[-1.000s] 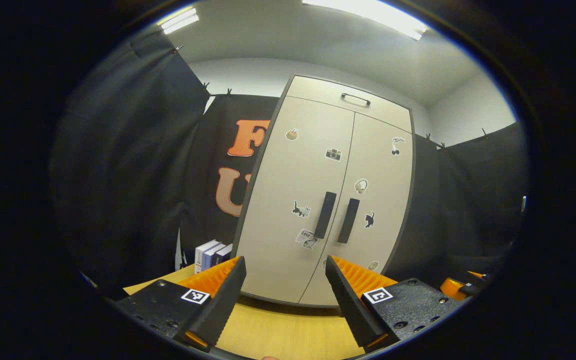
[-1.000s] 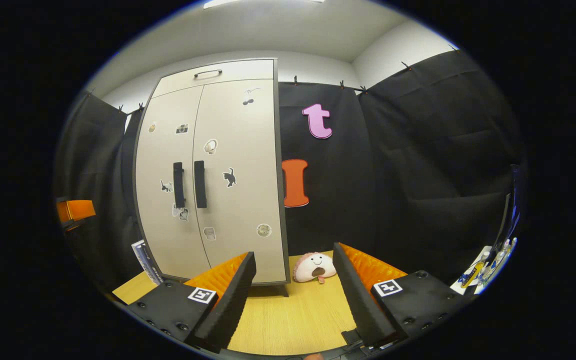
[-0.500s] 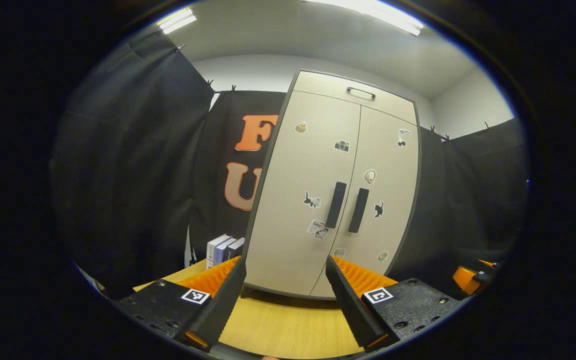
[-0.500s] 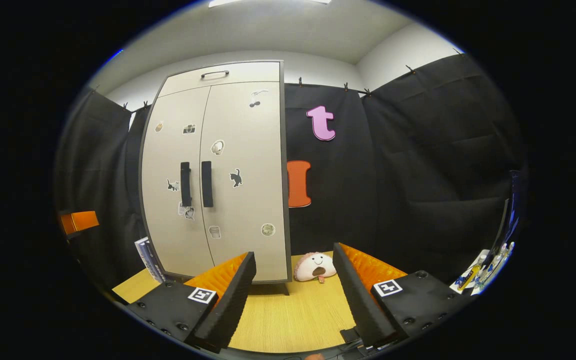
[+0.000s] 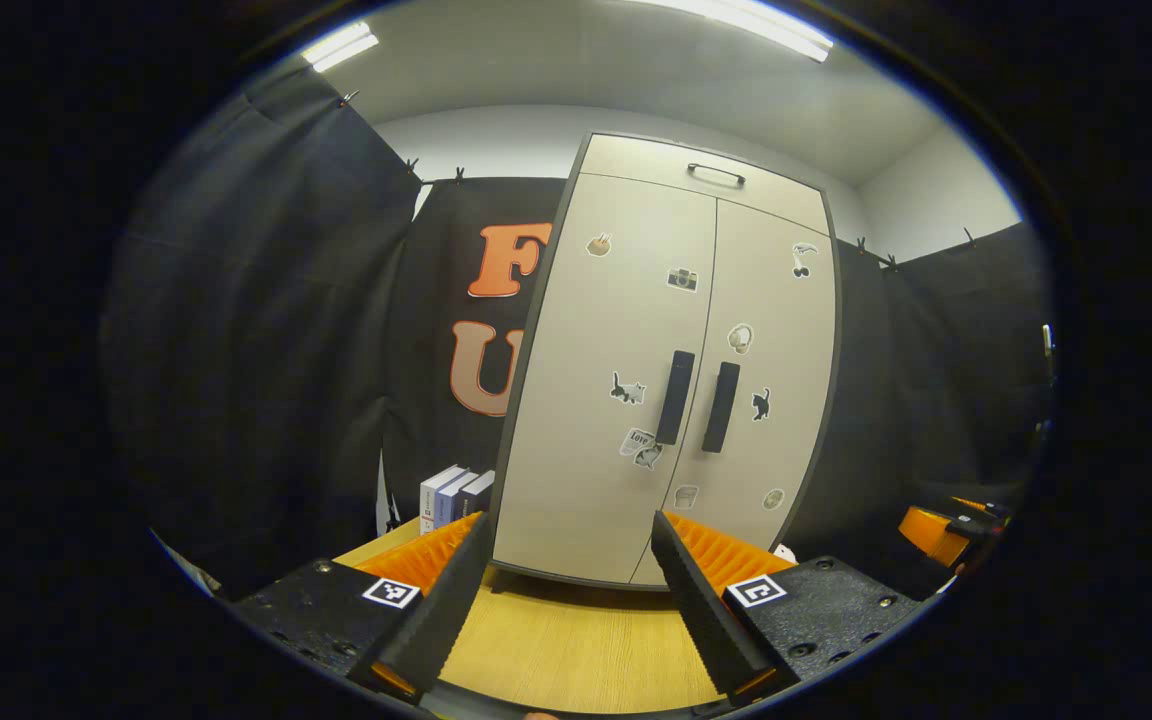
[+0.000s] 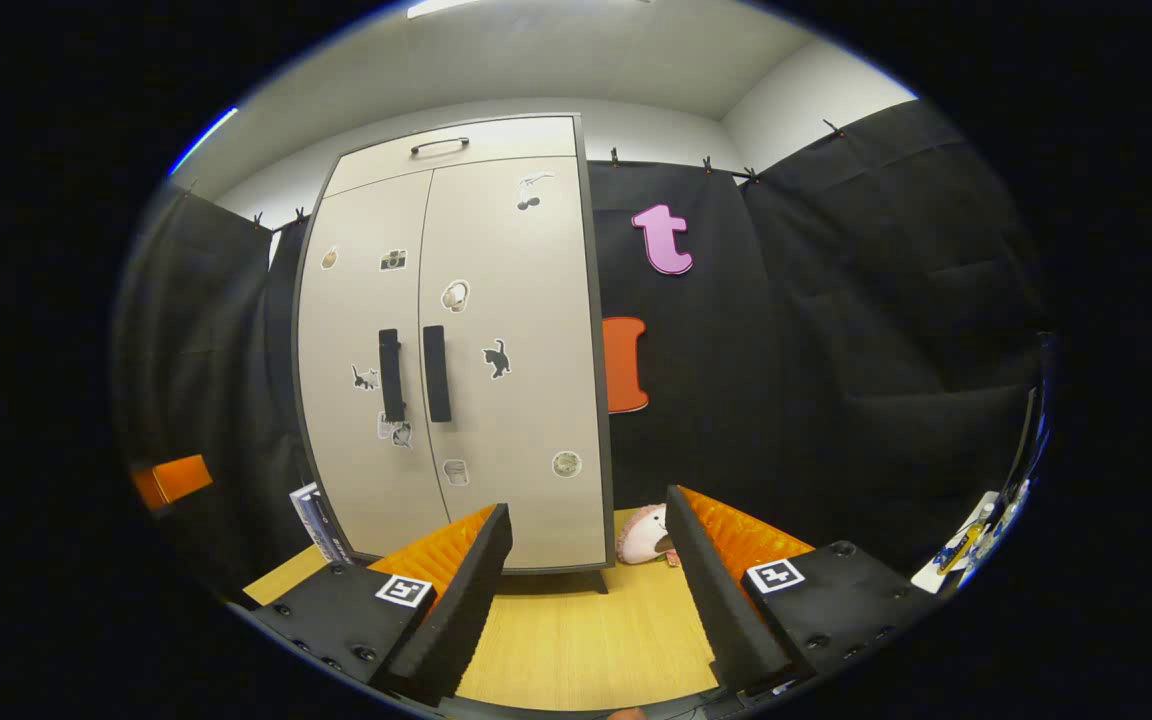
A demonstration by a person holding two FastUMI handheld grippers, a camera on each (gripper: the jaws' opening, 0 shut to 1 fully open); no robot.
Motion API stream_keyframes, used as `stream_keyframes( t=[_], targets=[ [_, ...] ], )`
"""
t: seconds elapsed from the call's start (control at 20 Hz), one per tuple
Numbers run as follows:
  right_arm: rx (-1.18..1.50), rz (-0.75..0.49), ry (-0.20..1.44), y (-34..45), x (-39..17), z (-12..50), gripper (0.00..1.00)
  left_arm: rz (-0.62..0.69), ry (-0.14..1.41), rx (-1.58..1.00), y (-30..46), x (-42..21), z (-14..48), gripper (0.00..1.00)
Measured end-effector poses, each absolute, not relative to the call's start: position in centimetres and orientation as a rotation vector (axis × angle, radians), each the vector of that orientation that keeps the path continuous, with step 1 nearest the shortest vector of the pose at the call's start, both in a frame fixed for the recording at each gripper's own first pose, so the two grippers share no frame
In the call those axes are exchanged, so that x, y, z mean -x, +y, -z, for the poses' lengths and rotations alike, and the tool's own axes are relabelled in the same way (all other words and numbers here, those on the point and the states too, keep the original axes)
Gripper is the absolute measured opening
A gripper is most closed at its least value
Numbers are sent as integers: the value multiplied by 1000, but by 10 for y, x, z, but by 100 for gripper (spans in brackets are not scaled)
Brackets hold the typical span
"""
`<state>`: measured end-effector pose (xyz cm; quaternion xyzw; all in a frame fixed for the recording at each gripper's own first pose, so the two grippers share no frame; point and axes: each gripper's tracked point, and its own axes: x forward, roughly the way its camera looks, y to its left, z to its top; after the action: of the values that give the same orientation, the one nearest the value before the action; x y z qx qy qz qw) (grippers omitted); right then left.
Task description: Open the right door of the double-door shoe cabinet with the right hand, and open the left door with the left hand.
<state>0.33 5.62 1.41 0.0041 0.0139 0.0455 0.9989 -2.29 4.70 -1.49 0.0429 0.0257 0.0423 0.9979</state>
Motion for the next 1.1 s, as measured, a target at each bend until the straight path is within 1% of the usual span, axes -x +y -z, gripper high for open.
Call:
stream_keyframes(
  t=[0.05,0.2,0.25,0.3,0.65,0.85,0.9,0.95,1.1],
  targets=[
    [-6,-101,30,63,-10,-17,98,-78,63,-85,47,22,18,96],
    [14,-132,35,86,-33,-22,99,-74,65,-90,49,20,19,96],
    [17,-147,40,96,-40,-23,89,-74,68,-98,50,19,19,96],
    [16,-165,45,106,-47,-22,99,-73,74,-104,50,17,21,96],
    [-5,-262,28,164,-94,-44,98,-78,74,-121,56,4,26,96],
    [9,-278,5,189,-125,-60,98,-98,80,-123,63,-3,31,96],
    [15,-277,10,194,-132,-60,100,-101,78,-131,65,-4,32,96],
    [12,-283,15,202,-138,-60,98,-106,75,-141,66,-5,31,96],
    [38,-293,55,218,-156,-55,98,-112,71,-149,70,-8,31,96]
  ],
)
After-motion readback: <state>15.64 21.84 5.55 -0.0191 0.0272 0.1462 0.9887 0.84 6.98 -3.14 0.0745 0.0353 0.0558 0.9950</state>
